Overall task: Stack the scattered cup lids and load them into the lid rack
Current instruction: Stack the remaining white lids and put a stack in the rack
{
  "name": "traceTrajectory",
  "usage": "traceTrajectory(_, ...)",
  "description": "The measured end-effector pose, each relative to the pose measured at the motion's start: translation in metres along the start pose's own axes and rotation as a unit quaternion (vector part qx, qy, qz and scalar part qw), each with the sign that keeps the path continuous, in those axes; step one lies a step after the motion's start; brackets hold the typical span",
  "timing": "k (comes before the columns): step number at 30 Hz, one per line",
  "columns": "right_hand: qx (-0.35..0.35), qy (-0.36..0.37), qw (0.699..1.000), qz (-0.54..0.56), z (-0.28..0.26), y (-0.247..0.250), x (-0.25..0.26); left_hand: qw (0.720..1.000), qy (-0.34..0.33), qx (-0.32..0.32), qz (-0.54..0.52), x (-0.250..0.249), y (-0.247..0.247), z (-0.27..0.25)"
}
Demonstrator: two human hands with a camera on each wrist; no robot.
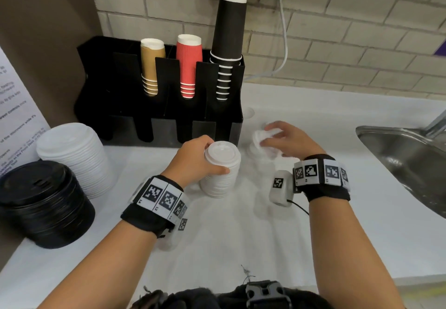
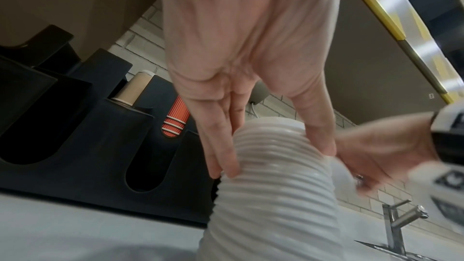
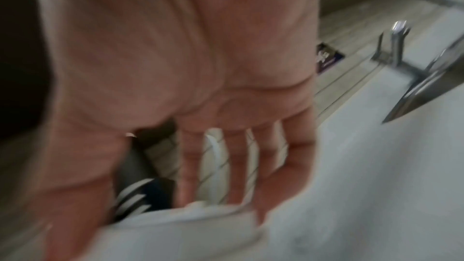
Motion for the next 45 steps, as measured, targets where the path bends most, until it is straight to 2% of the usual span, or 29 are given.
traceTrajectory(3,0.073,0.103,0.992,0.027,-0.011,-0.023,0.041,1.0,-0.009,-0.012,0.02,-0.004,-0.002,0.0)
traceTrajectory(6,0.098,0.151,0.984,-0.004,-0.013,-0.041,0.062,0.999,-0.022,-0.016,0.036,-0.007,-0.002,0.0)
traceTrajectory(11,0.098,0.17,0.978,-0.069,-0.014,-0.054,0.075,0.999,-0.02,-0.032,0.019,-0.007,-0.003,-0.001)
traceTrajectory(17,0.088,0.173,0.968,-0.159,-0.014,-0.068,0.08,1.0,-0.001,-0.018,0.005,-0.004,-0.005,0.003)
traceTrajectory(22,0.073,0.179,0.964,-0.181,-0.016,-0.073,0.083,0.999,-0.023,-0.013,0.028,-0.006,-0.005,0.002)
traceTrajectory(28,0.082,0.164,0.966,-0.183,-0.016,-0.075,0.078,0.999,-0.05,0.005,-0.009,-0.009,-0.001,0.002)
traceTrajectory(30,0.077,0.136,0.984,-0.09,-0.008,-0.061,0.067,0.999,-0.049,0.014,-0.011,-0.01,-0.002,0.003)
traceTrajectory(32,0.015,0.087,0.996,-0.018,0.012,-0.038,0.048,0.999,-0.045,0.021,-0.018,-0.01,-0.003,0.006)
traceTrajectory(34,-0.031,0.029,0.995,-0.086,0.038,-0.022,0.024,0.999,-0.039,0.025,-0.017,-0.011,-0.005,0.007)
traceTrajectory(35,-0.024,-0.003,0.99,-0.138,0.049,-0.021,0.011,0.999,-0.036,0.026,-0.014,-0.012,-0.006,0.008)
traceTrajectory(38,0.053,-0.065,0.964,-0.251,0.071,-0.033,-0.018,0.999,-0.018,0.026,-0.017,-0.012,-0.008,0.011)
traceTrajectory(41,0.085,-0.054,0.949,-0.3,0.081,-0.045,-0.03,0.999,-0.006,0.024,-0.026,-0.011,-0.01,0.013)
traceTrajectory(45,0.087,-0.032,0.954,-0.286,0.092,-0.05,-0.034,0.999,0.003,0.012,-0.037,-0.009,-0.01,0.015)
Point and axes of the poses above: each hand's wrist, its own z-axis towards the middle knuckle, its own y-axis out of the back of the hand, x = y × z, the point moved 6 cm from there along z, towards the middle knuckle
